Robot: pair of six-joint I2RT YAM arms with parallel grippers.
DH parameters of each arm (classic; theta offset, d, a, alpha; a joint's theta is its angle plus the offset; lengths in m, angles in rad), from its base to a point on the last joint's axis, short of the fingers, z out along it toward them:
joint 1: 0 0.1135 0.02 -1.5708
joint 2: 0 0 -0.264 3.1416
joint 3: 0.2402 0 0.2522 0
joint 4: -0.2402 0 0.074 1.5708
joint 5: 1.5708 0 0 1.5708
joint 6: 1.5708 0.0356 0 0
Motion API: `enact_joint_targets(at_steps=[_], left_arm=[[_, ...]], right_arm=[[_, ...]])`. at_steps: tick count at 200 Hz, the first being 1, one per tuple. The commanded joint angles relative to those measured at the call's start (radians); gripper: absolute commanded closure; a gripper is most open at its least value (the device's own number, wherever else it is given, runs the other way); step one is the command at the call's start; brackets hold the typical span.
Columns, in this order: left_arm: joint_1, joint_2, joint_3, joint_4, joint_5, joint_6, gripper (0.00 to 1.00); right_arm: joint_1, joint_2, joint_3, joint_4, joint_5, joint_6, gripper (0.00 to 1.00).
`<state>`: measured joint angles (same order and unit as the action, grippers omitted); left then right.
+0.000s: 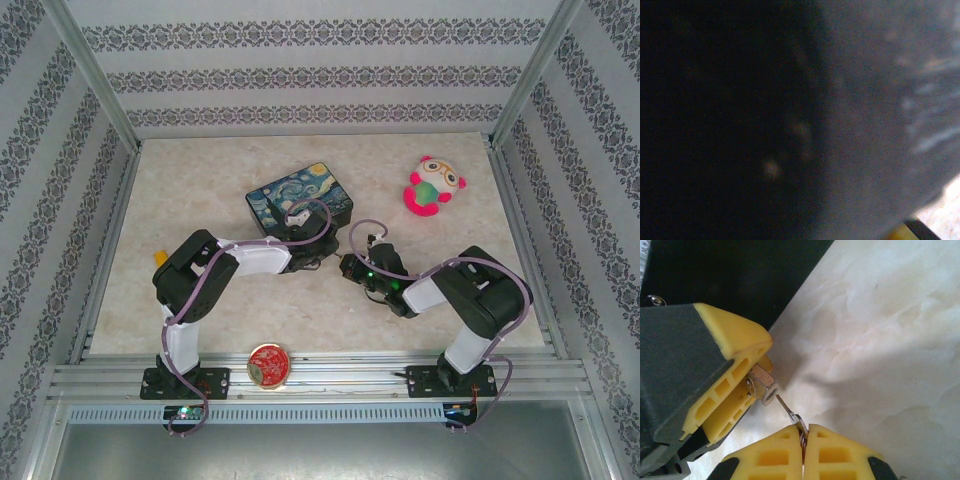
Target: Unlock a padlock with a key
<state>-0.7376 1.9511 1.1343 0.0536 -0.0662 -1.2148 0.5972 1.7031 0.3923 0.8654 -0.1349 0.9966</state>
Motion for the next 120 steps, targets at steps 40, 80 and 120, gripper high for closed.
enact_joint_targets(at_steps=[40,80,120], left_arm=[[0.001,0.012,-0.014,0.062,0.060,-0.068,0.94],[0.001,0.019,-0.012,0.061,0.068,-0.076,0.94],[0.001,0.026,-0.011,0.069,0.080,-0.081,0.95]], right_arm=[[0.037,0.033,-0.026,0.117,0.080,0.007,1.00],[0.045,0.046,-0.036,0.142,0.114,0.008,1.00],[0.047,0.078,-0.038,0.216,0.119,0.012,1.00]])
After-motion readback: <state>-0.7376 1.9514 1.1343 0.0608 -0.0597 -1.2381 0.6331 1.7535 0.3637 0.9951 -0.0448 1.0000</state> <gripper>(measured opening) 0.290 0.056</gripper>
